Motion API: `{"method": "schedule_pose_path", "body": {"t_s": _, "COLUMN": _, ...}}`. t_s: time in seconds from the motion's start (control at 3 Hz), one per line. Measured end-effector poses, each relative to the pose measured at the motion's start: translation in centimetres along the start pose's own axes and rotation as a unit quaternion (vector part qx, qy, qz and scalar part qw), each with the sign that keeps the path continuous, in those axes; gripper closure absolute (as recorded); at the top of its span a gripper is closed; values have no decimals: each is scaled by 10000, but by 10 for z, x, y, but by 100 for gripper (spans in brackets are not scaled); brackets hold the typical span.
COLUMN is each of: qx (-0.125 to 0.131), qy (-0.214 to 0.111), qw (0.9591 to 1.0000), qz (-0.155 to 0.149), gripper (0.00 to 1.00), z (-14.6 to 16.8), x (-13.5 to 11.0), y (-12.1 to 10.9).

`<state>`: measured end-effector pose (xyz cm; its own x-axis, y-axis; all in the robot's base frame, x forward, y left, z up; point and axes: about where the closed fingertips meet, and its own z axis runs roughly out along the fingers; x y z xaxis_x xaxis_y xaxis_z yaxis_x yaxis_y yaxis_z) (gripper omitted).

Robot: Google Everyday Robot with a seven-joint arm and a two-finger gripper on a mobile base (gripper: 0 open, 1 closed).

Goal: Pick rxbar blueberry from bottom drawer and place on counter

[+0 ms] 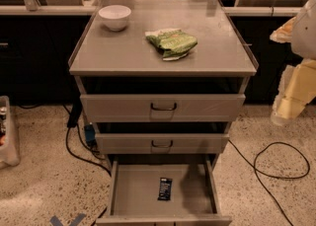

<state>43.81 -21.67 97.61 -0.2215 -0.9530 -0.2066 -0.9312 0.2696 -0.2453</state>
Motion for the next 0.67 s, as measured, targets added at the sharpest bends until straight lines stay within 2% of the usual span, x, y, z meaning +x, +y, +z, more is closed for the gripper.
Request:
{"method": "schedule_pose_path", "body": {"t_s": 0.33, "qx": 0, "qy": 0, "qw": 10000, "qz": 0, "gripper": 0, "z": 0, "x": 0, "y": 0}}
{"method": "schedule_pose_path", "body": {"t_s": 0.67, "qx": -48, "qy": -29, "qw": 10000, "qz": 15, "gripper": 0, "z": 19, "x": 6, "y": 6}}
